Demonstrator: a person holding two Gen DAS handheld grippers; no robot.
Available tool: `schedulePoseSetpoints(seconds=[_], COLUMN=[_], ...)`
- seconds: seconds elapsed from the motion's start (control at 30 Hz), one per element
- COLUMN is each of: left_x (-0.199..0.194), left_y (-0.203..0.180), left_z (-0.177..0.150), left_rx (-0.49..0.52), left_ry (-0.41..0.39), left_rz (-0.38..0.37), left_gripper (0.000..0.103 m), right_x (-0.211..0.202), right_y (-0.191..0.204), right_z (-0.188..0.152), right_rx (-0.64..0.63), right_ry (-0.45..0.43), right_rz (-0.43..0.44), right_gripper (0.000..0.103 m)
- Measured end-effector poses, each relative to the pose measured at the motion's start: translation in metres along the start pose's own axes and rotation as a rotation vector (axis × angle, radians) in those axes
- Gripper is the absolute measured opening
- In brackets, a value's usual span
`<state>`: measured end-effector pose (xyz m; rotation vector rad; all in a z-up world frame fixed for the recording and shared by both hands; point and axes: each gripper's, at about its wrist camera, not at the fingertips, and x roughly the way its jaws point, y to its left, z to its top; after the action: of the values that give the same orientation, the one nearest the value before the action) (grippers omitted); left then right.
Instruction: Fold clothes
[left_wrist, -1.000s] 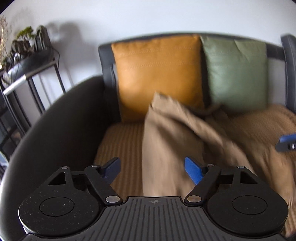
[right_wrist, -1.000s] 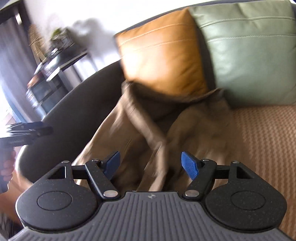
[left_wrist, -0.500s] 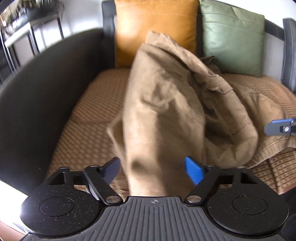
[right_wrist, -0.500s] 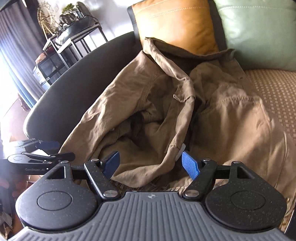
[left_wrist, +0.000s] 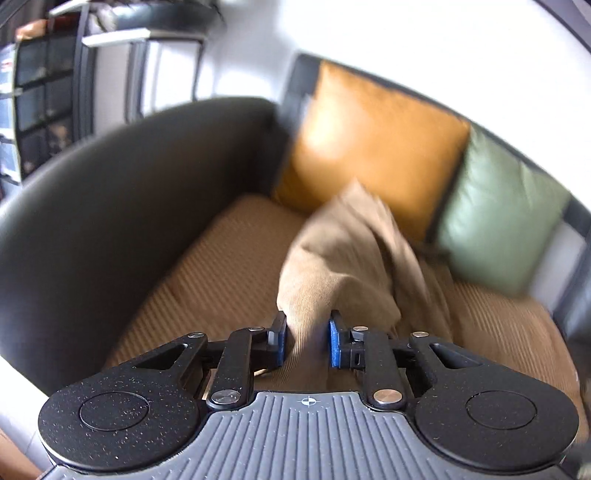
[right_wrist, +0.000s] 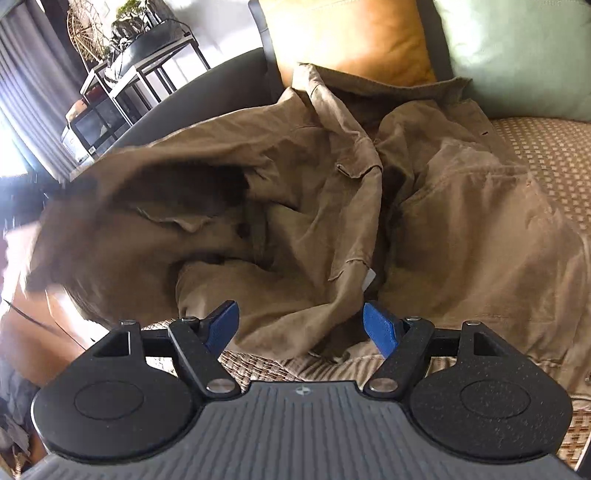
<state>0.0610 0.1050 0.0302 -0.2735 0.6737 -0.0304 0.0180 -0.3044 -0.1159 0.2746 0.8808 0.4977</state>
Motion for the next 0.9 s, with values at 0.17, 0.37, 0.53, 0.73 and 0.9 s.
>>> schedulePoseSetpoints(seconds=[0.17,0.37,0.53,0.73,0.9], left_x=[0.026,0.096,0.167,0.139,0.07], left_y=[0.018,0.051,0.085,0.093,0.066], left_z=[0.055,0.084,0.052,0.028,0.035], left_rx=[-0.027,0.03,0.056,0.111,0.127], left_ry=[-0.082,-0.105,0.038,0.072,0.012], left_rz=[0.146,0.43,0.628,0.567,0.397], left_gripper=[0.013,0.012,0.019,0.061,0.072], right_x=[0.013,0.029,0.043,0.045,0.04], right_y=[0.004,0.001,-0.006,-0.004,0.003], right_z=[0.002,0.008,0.011,0.012,0.011], right_rx=[-0.017,-0.012,0.002,-0.012,0.019], right_ry=[0.035,0.069,0.103,0.117,0.097], right_rz=[0.005,0.014,0.006,0.002,0.023], right_gripper=[0.078,0.078,0.078,0.078,0.078])
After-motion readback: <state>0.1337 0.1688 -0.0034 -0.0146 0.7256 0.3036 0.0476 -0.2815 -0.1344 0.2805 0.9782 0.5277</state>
